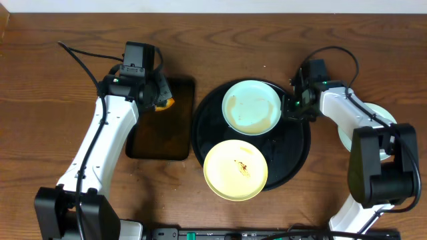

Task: Clean dirty plates on tray and stack at the side
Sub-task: 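Return the sponge to the black tray and grasp the blue plate rim with right gripper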

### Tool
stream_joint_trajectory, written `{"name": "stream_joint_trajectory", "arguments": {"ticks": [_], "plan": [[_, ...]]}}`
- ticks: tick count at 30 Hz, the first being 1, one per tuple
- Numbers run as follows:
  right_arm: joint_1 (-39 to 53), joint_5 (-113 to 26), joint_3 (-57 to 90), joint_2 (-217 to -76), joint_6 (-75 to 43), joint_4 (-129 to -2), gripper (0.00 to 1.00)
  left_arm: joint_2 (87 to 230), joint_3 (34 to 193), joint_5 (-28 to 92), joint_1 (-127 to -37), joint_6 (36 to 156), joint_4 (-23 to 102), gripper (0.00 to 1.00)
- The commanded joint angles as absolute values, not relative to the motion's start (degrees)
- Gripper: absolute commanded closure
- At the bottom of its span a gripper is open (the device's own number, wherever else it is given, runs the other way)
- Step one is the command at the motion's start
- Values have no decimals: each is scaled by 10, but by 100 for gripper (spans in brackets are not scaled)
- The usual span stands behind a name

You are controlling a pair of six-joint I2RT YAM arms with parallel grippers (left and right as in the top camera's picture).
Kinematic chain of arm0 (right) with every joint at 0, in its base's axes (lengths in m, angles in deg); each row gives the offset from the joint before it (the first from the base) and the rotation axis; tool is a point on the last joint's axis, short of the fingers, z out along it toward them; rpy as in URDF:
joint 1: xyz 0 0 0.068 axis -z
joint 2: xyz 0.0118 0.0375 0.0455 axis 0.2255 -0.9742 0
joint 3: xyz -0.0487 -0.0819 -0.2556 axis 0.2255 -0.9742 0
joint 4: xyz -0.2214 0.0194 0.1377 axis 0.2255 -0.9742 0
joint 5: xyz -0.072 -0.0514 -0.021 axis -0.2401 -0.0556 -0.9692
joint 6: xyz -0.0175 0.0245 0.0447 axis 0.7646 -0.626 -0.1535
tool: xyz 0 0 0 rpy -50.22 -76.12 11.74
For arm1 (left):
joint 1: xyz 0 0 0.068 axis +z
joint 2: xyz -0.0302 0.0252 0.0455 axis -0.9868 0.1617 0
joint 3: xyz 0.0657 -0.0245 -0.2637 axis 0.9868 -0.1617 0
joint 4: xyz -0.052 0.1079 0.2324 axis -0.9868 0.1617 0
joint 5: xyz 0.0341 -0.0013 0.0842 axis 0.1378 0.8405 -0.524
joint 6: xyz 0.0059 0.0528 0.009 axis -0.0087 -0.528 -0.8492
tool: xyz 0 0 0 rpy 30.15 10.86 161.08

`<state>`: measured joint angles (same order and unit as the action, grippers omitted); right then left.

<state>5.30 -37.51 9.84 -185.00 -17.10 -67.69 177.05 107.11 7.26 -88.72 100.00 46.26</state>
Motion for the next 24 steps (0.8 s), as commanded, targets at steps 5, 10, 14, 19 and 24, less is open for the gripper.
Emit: {"name": "stream_joint_trajectory", "arguments": {"ticks": [5,10,14,19,24], "plan": [[56,-345,101,-1850,-189,-673,81,1774,1067,72,-886,999,464,92],[57,-347,103,-1820,-189,-670,78,1774,1067,72,-886,999,464,92],[57,-347,103,-1785,-187,-657,73,1774,1067,72,-886,999,464,92],[47,-348,102,-1782,-187,-647,65,1774,1067,72,-886,999,464,92],[28,-353,101,-1823,-187,-646,67,1774,1067,72,-886,999,464,92]]}}
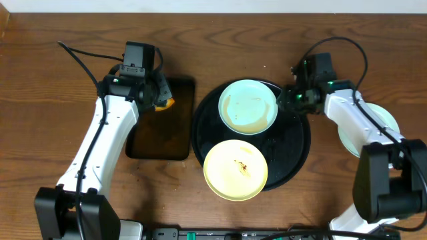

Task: Clean dirty plates on tray and stack at the side
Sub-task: 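Return the sponge to the black tray and grasp the blue plate rim with right gripper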

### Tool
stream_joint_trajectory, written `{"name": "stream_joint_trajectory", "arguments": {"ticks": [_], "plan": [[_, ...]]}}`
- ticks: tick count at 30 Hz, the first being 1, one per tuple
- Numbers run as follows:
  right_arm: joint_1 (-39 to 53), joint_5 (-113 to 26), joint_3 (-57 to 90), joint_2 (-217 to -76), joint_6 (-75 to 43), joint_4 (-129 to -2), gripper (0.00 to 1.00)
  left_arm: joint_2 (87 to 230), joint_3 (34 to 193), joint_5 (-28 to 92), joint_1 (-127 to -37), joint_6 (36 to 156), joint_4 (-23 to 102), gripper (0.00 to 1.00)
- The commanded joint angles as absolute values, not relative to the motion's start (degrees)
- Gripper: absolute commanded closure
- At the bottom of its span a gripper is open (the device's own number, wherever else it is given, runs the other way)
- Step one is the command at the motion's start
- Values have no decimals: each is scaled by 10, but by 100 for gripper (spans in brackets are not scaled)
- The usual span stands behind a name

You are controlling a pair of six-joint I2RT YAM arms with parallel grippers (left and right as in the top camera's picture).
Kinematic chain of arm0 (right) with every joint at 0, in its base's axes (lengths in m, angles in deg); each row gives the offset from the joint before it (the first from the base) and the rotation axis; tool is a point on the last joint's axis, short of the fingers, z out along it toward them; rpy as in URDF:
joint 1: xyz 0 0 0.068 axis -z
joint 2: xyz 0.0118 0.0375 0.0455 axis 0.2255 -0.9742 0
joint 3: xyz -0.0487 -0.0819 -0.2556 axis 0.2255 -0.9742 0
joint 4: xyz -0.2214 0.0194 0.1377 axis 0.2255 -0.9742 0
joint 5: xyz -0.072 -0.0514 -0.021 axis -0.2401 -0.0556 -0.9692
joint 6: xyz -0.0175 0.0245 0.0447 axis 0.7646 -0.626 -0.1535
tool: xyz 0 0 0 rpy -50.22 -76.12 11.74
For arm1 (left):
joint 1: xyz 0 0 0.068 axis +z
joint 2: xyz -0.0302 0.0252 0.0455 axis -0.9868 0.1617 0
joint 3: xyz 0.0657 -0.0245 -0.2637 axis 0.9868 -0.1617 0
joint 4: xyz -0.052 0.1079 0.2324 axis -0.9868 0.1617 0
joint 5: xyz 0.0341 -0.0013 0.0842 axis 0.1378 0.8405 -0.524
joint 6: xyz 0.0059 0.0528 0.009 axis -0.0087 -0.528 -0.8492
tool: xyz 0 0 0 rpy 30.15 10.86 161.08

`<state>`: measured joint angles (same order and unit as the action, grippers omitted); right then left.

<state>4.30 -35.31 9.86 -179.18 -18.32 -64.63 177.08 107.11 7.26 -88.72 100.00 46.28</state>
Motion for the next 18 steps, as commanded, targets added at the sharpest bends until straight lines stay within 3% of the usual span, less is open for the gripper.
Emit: {"name": "stream_joint_trajectory", "arguments": {"ticks": [1,4,11,18], "plan": [[25,-356,101,-1834,-187,-645,69,1774,1067,72,-886,999,464,92],[23,-358,101,-1861,-190,-640,72,1774,1067,72,-886,999,465,92],[23,-358,102,-1880,-189,-619,99,1774,1067,72,-886,989,476,92],[26,-392,102,-1844,-166,-615,99,1777,1040,72,-886,894,485,92]]}}
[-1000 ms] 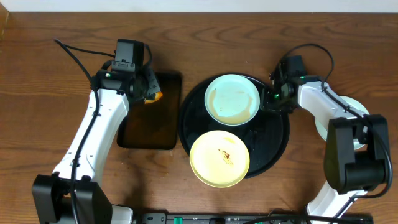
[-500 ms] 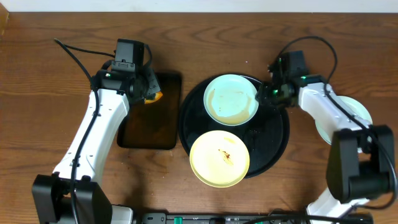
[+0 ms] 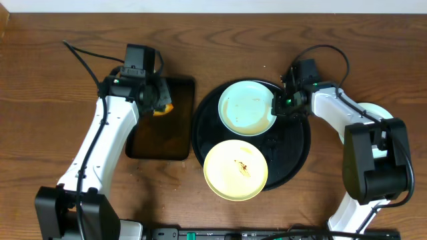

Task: Clean dirty plates on tray and stack at the side
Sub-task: 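Return the sponge to the black tray and grasp the blue plate rim with right gripper, then carry the blue plate with the right gripper onto the plate at the right side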

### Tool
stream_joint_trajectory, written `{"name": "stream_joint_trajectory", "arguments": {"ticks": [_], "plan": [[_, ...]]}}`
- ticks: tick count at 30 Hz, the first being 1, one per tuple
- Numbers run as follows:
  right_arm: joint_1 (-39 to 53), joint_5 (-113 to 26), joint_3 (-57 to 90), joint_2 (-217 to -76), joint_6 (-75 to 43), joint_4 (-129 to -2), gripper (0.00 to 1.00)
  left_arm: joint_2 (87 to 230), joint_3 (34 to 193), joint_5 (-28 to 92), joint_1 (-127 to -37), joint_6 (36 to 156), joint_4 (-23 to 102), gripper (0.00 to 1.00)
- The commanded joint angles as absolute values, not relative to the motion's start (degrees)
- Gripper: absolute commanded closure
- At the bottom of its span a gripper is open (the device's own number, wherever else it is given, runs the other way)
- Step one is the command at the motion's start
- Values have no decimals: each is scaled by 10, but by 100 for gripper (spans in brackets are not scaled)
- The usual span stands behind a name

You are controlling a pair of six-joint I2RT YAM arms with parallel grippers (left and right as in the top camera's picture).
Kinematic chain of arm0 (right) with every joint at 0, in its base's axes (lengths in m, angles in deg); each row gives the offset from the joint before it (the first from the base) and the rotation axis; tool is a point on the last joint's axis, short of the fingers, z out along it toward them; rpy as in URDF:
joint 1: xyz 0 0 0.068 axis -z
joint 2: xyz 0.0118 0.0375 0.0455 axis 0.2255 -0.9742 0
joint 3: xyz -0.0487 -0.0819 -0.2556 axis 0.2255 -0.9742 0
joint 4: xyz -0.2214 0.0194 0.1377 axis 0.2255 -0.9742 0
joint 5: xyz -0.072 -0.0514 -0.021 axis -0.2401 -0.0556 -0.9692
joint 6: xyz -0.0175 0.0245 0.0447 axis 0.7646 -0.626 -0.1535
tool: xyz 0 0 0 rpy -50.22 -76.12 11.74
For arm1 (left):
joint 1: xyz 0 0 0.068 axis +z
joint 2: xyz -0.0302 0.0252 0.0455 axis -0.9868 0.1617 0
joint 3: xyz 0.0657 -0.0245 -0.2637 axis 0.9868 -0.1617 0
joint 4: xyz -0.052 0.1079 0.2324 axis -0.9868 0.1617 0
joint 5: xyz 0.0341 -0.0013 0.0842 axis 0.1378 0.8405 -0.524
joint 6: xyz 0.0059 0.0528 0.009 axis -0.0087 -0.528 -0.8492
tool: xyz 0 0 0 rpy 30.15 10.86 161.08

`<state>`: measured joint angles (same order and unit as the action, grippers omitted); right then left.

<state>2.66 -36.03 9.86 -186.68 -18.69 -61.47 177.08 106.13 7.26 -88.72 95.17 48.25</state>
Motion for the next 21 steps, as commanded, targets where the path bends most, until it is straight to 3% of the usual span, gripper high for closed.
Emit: {"name": "stream_joint_trajectory", "arguments": {"ticks": [1,9,17,21], "plan": [[26,-401,102,-1833,-157,-617,99,1780,1028,72,-886,887,480,92],[24,-507,102,-1736,-105,-637,99,1822,957,135,-886,849,409,93],[8,-606,102,-1655,35,-636,99,1885,938,249,-869,762,350,92],[-23,-659,102,-1628,76,-634,99,1915,938,252,-840,758,343,92]]}}
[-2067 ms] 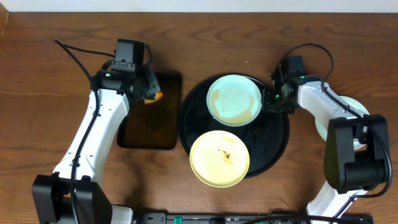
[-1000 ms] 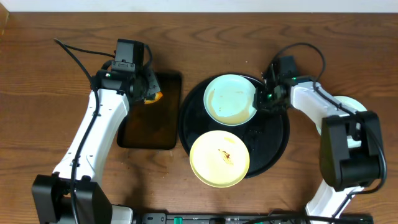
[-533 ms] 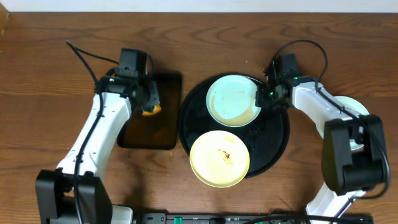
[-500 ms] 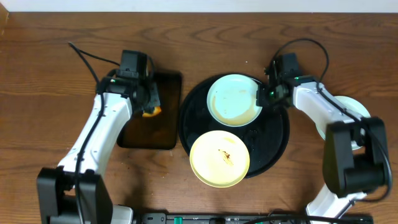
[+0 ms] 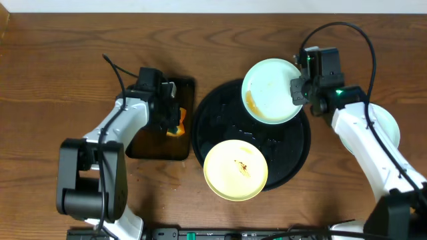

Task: Clean dirty plates on tray and stack at the side
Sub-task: 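Carry the blue plate with the right gripper onto the plate at the right side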

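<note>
A pale green plate (image 5: 270,100) with an orange-brown smear is held tilted above the back of the round black tray (image 5: 293,155), and my right gripper (image 5: 295,91) is shut on its right rim. A yellow plate (image 5: 235,169) with dark specks lies on the tray's front. Over the dark rectangular mat (image 5: 155,143), my left gripper (image 5: 172,121) is shut on an orange sponge (image 5: 176,127), left of the tray.
A pale plate (image 5: 385,125) lies on the table at the right, partly hidden under my right arm. Cables arc from both arms toward the back of the wooden table (image 5: 40,80).
The right gripper now holds the green plate lifted and shifted to the right off the tray's surface. The left gripper with the sponge has moved forward and right over the mat, toward the tray.
Both plates lay on the tray, the right gripper at the green plate's right rim and the left gripper holding the sponge at the mat's back edge. The right gripper stayed at that rim. Now the green plate is raised and the sponge is nearer the tray.
</note>
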### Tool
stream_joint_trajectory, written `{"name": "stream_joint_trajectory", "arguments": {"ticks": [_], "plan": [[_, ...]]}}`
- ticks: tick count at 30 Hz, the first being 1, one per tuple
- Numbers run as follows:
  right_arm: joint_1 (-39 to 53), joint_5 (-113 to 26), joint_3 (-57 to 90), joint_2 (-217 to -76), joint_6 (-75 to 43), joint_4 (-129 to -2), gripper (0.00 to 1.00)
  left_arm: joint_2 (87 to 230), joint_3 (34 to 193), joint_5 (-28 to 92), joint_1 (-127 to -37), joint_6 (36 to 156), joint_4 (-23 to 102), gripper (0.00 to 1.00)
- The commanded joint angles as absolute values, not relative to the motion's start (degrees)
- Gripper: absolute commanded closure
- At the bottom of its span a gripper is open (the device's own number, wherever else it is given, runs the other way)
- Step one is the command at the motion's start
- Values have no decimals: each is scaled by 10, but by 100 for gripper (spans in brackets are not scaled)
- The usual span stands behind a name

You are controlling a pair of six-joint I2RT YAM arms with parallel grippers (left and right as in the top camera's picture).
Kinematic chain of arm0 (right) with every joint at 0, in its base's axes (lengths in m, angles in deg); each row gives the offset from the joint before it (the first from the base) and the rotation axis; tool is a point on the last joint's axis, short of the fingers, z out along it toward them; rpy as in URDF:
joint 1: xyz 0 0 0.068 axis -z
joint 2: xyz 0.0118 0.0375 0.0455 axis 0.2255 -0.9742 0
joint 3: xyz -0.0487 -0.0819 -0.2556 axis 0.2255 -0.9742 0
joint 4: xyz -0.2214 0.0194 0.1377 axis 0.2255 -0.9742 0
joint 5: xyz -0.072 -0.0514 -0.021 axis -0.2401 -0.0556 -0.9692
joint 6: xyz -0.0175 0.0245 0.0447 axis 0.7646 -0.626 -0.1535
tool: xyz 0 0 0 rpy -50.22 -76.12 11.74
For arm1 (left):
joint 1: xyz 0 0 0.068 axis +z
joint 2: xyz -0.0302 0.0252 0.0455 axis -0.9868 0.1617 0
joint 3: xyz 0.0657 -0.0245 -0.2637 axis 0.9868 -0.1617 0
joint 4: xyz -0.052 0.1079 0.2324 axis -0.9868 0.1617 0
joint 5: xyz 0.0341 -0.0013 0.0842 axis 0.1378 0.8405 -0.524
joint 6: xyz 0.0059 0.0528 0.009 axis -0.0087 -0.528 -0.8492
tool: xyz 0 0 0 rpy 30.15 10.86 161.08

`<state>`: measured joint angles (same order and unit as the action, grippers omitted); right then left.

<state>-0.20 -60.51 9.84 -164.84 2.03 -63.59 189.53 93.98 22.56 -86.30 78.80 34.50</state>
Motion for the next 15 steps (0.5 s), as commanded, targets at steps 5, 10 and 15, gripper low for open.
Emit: {"name": "stream_joint_trajectory", "arguments": {"ticks": [5,10,15], "plan": [[-61,-684,102,-1617,108,-636,99,1938,938,134,-800,837,360,93],[-77,-773,102,-1617,83,-630,99,1915,940,190,-786,841,362,92],[-72,-800,102,-1616,36,-619,99,1852,942,198,-798,833,357,92]]}}
